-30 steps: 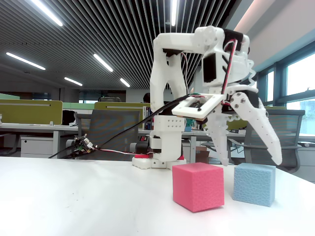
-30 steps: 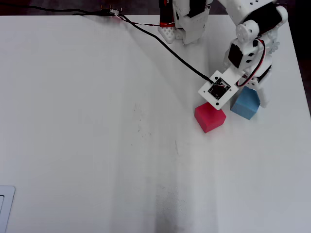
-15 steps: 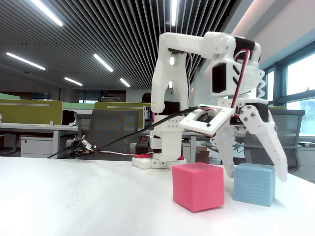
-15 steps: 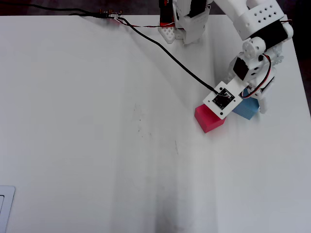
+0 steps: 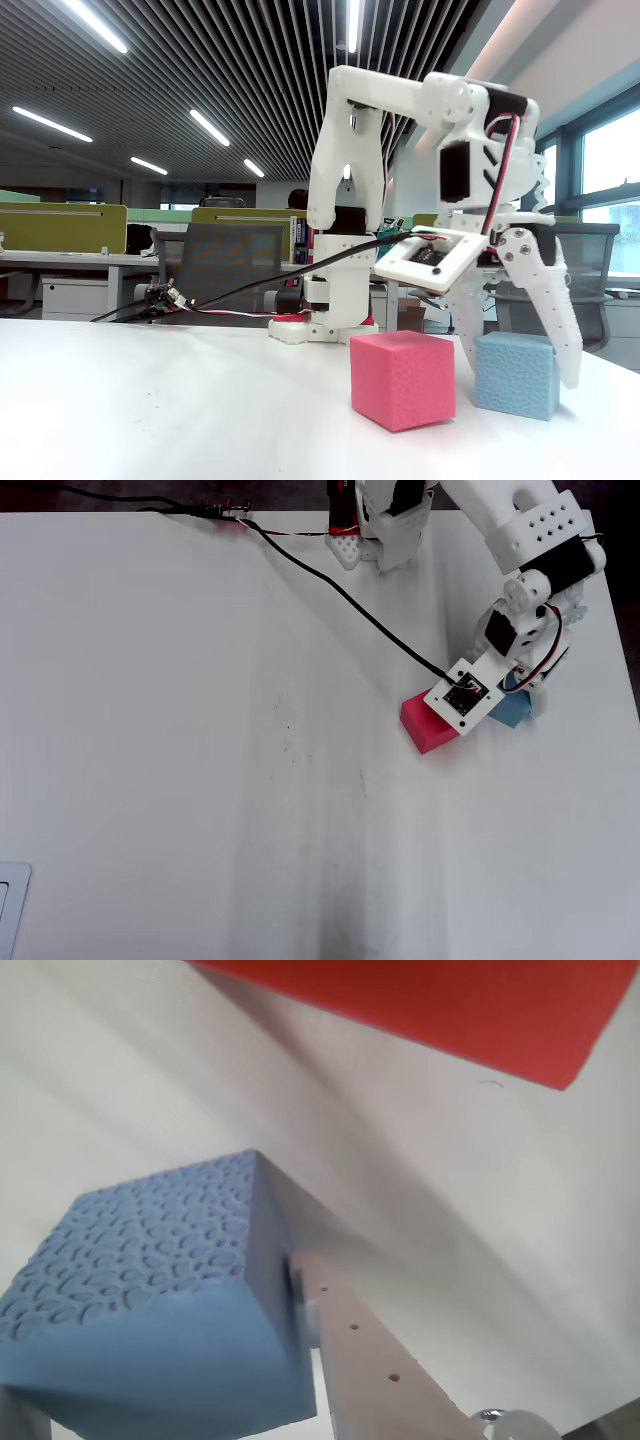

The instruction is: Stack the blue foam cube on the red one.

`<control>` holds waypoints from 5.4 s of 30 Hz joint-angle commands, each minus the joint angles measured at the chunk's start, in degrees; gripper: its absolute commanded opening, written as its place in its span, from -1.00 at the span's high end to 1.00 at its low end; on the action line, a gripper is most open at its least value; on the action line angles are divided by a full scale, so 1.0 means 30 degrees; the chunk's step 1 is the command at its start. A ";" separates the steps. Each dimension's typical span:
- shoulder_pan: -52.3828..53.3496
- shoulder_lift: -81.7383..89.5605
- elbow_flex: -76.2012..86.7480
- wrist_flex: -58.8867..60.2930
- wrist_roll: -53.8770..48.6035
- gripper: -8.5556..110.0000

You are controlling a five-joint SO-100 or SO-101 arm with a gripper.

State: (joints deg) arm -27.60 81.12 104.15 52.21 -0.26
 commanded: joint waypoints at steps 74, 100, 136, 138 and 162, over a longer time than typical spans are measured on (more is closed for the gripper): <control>0.7676 0.3311 -0.2168 0.4570 0.4307 0.45; 0.7178 0.5684 -0.2080 0.5156 0.4336 0.14; 1.0254 2.8359 1.4941 0.0264 0.5127 0.51; 1.0459 2.9912 1.6377 -0.0029 0.5127 0.51; 1.0254 3.3779 2.0156 0.1084 0.5479 0.61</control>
State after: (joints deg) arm 3.60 182.20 164.88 55.72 16.00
